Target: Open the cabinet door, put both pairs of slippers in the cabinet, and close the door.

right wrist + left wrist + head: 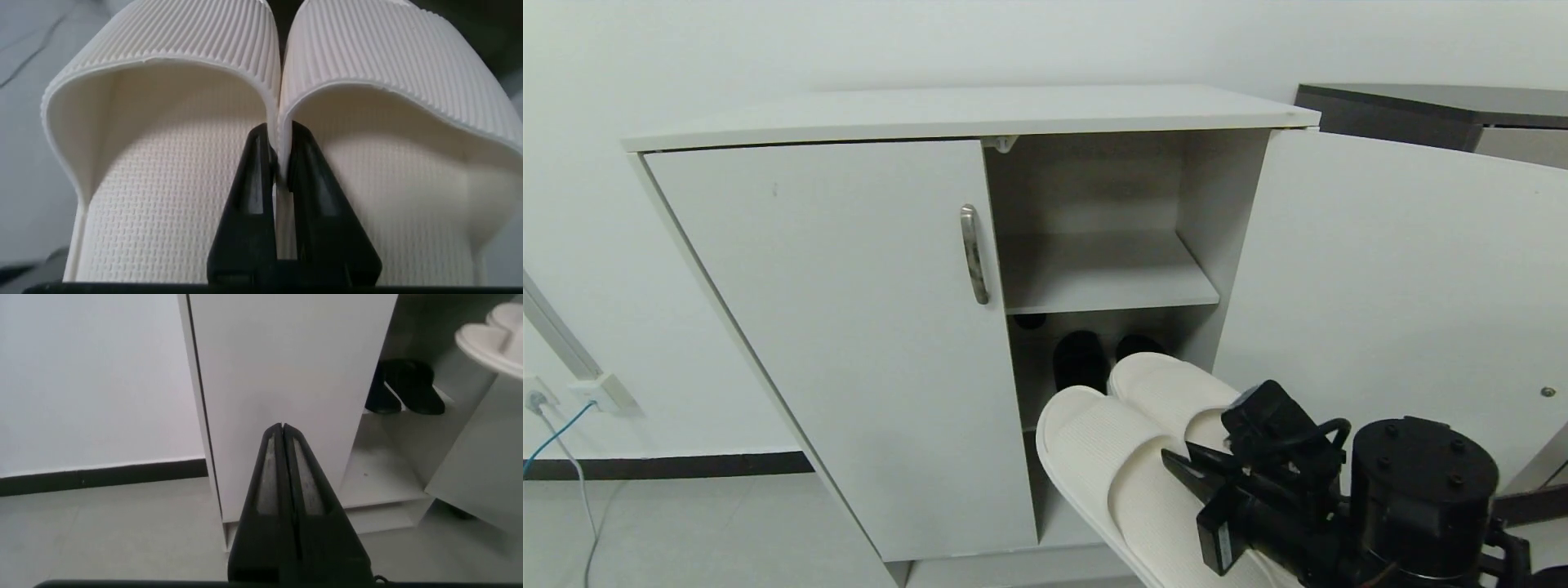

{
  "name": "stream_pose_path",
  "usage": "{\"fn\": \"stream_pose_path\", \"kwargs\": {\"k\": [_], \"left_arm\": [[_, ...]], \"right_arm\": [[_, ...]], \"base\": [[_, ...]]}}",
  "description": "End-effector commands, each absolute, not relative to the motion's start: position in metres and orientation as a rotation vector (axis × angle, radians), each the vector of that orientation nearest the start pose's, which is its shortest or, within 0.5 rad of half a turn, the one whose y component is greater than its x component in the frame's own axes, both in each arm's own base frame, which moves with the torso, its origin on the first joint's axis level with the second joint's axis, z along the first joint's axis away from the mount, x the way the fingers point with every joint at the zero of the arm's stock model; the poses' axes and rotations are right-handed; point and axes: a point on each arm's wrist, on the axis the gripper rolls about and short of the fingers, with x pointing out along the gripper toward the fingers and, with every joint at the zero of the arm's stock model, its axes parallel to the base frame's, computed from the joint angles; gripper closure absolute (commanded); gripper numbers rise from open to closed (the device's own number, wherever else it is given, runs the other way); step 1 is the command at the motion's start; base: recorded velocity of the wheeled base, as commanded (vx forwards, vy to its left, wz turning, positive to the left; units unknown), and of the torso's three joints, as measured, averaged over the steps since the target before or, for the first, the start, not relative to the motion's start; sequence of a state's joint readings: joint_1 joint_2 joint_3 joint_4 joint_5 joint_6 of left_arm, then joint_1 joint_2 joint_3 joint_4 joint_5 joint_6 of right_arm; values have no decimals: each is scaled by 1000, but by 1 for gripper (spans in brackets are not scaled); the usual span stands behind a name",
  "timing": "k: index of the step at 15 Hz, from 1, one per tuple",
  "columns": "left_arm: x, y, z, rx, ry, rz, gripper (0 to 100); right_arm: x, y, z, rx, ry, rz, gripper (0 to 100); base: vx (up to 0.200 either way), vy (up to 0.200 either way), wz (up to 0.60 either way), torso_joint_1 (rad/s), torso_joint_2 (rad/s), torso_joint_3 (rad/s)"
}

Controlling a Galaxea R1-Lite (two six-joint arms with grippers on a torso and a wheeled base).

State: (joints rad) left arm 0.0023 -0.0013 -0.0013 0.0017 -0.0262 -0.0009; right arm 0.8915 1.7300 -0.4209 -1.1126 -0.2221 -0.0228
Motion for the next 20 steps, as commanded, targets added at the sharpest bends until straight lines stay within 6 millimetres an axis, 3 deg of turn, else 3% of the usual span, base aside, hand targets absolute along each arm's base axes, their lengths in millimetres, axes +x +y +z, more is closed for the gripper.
{"fn": "stream_pose_path", "kwargs": {"k": [1,4,8,11,13,18,20], "left_arm": [[-23,-1,76,-2,0,-23,100],[-23,-1,76,-2,0,-23,100],[-23,-1,76,-2,0,-23,100],[-23,-1,76,-2,0,-23,100],[-23,-1,76,0,0,-23,100],[-23,-1,76,-2,0,-23,100],[-23,-1,76,-2,0,-23,100]], "right_arm": [[175,221,116,-107,195,669,100],[178,246,117,-43,188,555,100],[188,263,125,-70,225,435,100],[193,280,145,-43,248,352,100],[198,293,168,-21,265,259,100],[201,302,205,16,223,180,100],[205,302,209,22,218,167,100]], "base": [[0,0,0,0,0,0],[0,0,0,0,0,0],[0,0,0,0,0,0],[0,0,0,0,0,0],[0,0,0,0,0,0],[0,0,0,0,0,0],[0,0,0,0,0,0]]}}
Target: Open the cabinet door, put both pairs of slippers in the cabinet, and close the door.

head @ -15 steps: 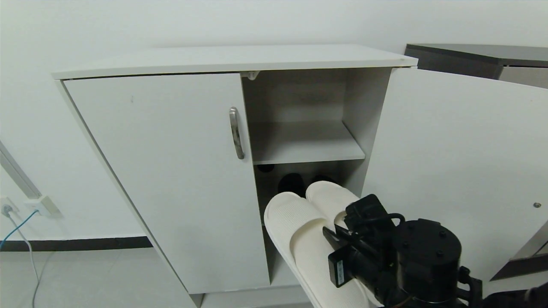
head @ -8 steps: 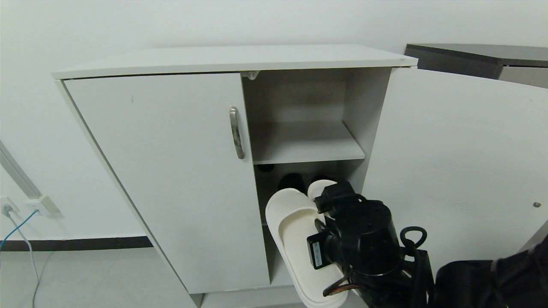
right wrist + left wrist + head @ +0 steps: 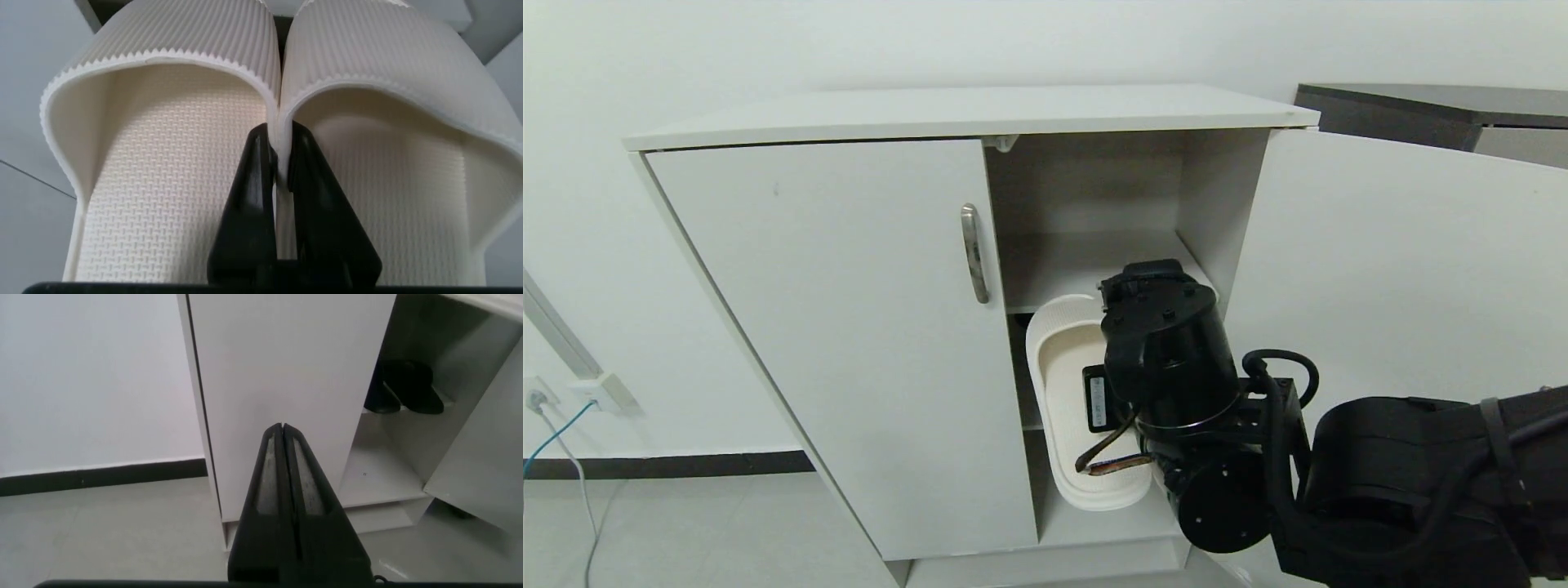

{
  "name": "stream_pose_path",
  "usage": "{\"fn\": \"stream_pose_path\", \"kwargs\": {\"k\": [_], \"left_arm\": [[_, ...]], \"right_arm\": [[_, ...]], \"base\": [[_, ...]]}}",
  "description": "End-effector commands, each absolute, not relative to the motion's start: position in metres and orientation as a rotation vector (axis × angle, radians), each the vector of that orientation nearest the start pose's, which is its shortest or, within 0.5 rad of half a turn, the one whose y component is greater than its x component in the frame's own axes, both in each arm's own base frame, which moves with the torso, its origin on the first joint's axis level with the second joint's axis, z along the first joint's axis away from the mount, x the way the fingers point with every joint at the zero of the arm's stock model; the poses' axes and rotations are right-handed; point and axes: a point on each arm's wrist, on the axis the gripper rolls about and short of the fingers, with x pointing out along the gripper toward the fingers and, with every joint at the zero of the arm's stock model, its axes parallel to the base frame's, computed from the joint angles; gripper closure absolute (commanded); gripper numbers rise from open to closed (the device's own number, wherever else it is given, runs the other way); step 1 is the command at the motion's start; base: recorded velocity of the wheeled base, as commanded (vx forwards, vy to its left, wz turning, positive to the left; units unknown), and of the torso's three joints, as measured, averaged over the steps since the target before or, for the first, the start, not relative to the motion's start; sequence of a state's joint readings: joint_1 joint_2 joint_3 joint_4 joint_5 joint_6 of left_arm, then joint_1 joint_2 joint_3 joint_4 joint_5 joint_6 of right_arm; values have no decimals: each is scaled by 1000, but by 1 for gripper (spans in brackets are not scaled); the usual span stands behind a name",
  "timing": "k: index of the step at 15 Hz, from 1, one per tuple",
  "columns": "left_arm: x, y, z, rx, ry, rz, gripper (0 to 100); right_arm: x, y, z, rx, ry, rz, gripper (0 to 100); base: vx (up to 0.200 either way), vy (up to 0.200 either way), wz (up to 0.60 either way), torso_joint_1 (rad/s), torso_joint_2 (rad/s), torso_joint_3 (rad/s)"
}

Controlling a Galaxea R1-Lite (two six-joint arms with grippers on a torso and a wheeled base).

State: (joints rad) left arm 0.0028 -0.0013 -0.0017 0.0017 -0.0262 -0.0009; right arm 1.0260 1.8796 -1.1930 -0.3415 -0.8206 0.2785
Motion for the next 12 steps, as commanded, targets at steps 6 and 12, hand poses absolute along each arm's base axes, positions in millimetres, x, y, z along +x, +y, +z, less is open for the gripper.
{"fn": "stream_pose_path", "kwargs": {"k": [6,12], "left_arm": [[-23,-1,76,2,0,-23,100],[-23,-1,76,2,0,-23,100]], "right_arm": [[218,295,205,4,225,129,100],[219,296,203,0,226,126,100]], "base": [[33,0,0,1,0,0],[200,0,0,2,2,5]]}}
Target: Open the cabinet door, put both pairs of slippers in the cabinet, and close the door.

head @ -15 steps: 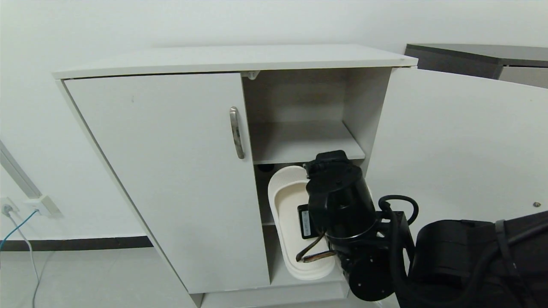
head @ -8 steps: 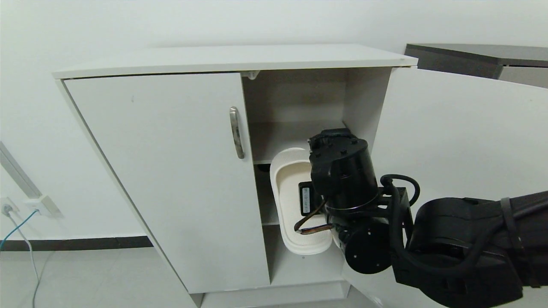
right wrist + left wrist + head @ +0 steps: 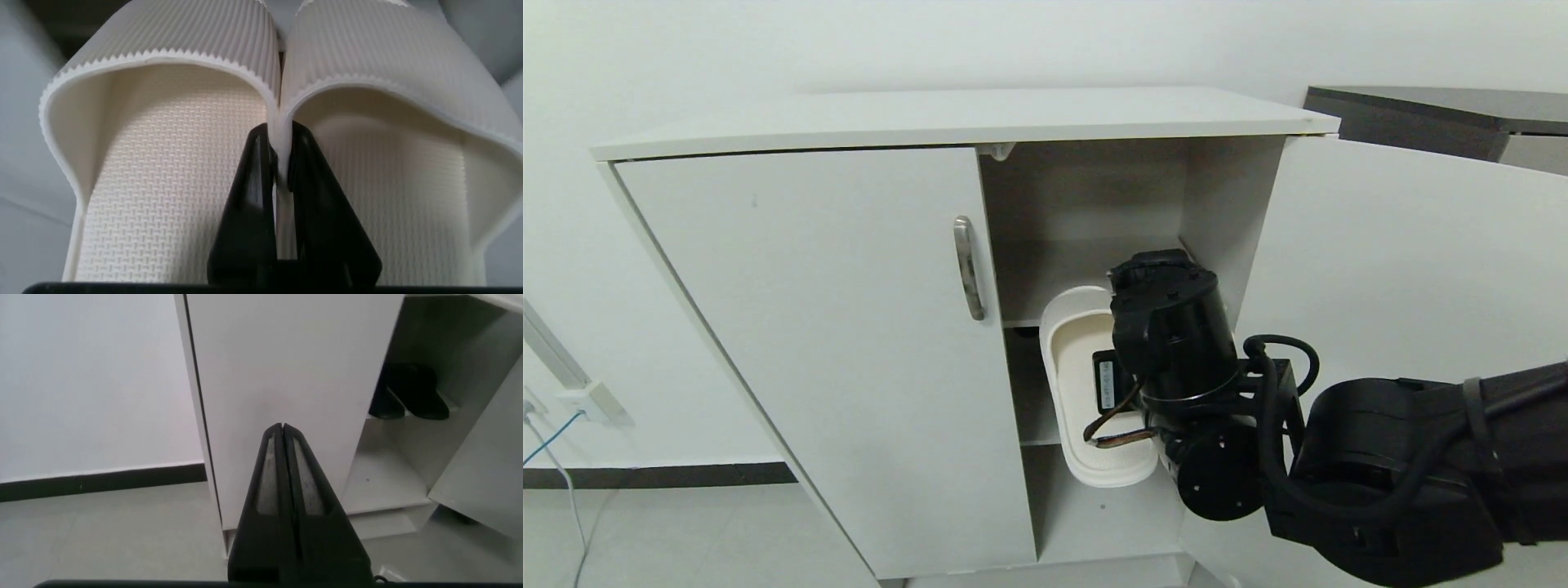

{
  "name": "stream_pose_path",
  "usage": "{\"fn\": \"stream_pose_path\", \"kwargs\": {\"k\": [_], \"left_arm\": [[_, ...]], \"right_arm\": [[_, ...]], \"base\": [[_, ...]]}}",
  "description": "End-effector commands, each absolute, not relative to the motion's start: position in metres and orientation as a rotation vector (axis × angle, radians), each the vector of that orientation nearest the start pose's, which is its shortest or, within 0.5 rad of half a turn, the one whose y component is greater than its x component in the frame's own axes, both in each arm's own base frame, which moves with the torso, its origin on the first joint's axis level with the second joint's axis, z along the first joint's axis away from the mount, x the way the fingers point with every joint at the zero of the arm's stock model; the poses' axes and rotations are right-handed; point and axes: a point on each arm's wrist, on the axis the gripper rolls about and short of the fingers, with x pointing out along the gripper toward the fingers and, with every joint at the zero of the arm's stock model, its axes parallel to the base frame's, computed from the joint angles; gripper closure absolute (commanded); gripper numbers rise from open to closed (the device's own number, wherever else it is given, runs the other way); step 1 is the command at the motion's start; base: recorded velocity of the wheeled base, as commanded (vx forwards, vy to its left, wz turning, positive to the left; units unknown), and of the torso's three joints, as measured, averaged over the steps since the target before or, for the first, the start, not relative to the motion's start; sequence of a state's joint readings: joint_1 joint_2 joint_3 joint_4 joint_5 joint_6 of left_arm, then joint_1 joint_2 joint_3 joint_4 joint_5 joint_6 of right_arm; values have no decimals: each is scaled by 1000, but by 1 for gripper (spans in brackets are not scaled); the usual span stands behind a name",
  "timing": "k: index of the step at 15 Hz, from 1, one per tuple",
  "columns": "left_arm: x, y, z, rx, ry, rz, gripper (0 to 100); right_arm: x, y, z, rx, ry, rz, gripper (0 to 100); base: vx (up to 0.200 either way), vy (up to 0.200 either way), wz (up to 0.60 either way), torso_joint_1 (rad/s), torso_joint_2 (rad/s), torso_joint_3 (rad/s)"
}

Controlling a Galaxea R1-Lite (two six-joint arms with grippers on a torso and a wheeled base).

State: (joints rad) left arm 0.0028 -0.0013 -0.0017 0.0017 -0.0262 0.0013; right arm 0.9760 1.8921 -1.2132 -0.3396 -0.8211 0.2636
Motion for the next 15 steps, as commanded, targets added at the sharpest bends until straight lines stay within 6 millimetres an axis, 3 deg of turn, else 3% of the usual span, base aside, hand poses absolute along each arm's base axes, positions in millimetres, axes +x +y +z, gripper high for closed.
{"fn": "stream_pose_path", "kwargs": {"k": [1,3,10,15], "left_arm": [[-23,-1,76,2,0,-23,100],[-23,-1,76,2,0,-23,100],[-23,-1,76,0,0,-23,100],[-23,-1,76,0,0,-23,100]], "right_arm": [[220,295,204,2,225,124,100],[219,295,204,3,224,126,100],[234,291,205,5,243,138,100],[263,293,214,6,293,116,100]], "base": [[200,0,0,2,2,-2],[200,0,0,0,0,0],[0,0,0,0,0,0],[0,0,0,0,0,0]]}}
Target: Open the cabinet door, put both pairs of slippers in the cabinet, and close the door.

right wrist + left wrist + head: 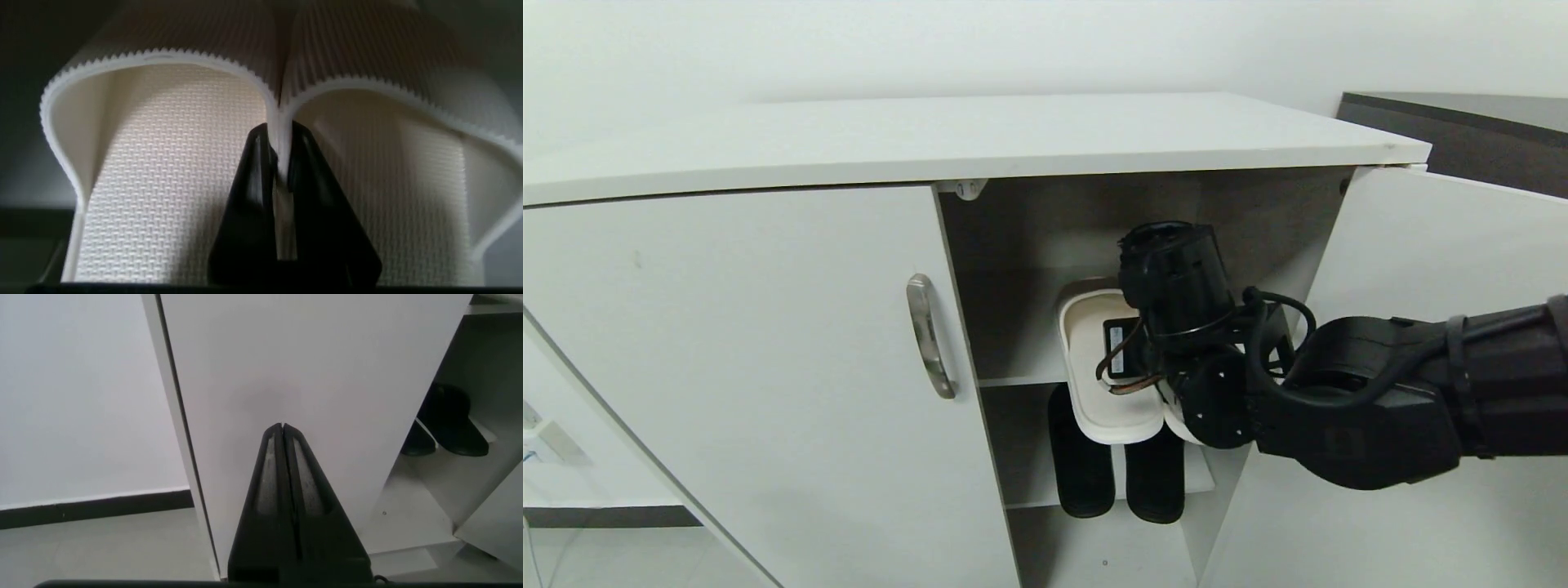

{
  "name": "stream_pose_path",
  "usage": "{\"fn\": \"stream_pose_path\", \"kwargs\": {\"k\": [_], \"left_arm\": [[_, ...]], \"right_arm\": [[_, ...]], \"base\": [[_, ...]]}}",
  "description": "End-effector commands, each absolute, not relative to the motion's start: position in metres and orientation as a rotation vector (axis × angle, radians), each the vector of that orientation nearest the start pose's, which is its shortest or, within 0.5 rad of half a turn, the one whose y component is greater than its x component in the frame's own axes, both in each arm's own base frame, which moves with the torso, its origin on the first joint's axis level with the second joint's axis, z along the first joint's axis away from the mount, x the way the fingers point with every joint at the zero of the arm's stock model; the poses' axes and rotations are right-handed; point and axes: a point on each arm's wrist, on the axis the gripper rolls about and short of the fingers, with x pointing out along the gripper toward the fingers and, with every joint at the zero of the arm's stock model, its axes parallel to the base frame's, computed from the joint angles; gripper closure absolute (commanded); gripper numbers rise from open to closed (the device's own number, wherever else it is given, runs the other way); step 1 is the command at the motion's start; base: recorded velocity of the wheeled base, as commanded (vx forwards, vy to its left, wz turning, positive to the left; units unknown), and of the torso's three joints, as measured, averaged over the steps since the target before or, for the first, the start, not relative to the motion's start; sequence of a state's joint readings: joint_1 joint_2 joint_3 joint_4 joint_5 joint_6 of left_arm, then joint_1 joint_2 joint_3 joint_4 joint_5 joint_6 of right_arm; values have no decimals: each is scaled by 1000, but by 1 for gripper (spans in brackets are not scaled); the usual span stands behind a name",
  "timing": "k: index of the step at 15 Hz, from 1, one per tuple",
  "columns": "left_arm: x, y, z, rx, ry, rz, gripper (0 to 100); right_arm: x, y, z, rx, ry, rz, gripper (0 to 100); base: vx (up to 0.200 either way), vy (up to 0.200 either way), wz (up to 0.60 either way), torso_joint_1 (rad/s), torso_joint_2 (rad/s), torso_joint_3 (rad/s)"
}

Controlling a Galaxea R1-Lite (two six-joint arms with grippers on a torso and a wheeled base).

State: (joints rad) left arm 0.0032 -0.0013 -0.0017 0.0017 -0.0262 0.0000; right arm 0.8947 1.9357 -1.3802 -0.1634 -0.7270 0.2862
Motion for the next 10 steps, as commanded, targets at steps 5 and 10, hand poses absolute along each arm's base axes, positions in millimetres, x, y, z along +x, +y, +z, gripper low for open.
{"fn": "stream_pose_path", "kwargs": {"k": [5,10], "left_arm": [[-23,-1,76,0,0,-23,100],[-23,-1,76,-2,0,-23,100]], "right_arm": [[289,299,218,35,306,80,100],[307,303,214,41,295,54,100]], "base": [[0,0,0,0,0,0],[0,0,0,0,0,0]]}}
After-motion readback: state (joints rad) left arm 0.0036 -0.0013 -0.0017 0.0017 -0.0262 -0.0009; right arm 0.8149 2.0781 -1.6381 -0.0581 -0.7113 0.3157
